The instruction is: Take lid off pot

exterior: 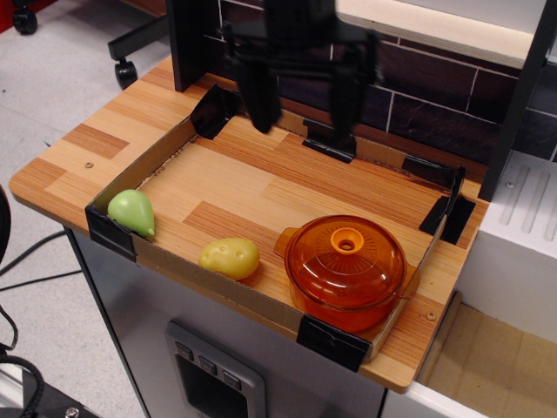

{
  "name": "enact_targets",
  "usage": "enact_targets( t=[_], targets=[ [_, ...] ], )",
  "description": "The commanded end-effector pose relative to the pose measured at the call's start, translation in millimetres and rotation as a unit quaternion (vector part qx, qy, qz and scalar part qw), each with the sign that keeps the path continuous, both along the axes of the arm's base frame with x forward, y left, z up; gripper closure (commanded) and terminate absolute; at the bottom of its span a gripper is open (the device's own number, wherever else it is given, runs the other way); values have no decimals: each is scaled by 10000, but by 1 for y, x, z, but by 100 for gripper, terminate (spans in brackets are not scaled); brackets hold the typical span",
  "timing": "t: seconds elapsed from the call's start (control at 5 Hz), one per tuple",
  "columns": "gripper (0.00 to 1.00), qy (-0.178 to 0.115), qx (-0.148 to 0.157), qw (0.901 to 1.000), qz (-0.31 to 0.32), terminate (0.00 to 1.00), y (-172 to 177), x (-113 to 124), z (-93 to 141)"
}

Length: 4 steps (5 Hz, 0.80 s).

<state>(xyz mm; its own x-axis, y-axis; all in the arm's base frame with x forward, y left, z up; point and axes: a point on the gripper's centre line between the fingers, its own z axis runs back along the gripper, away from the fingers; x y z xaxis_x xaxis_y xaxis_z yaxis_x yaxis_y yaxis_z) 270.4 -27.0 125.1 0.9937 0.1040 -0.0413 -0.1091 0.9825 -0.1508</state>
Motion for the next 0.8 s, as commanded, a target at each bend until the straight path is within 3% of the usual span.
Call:
enact_targets(
  t=[0.0, 0.6],
  targets=[
    [0, -193, -142, 9995, -227, 0, -31, -16, 1],
    [0, -103, 232, 9991, -347, 0, -38, -23, -35]
  ],
)
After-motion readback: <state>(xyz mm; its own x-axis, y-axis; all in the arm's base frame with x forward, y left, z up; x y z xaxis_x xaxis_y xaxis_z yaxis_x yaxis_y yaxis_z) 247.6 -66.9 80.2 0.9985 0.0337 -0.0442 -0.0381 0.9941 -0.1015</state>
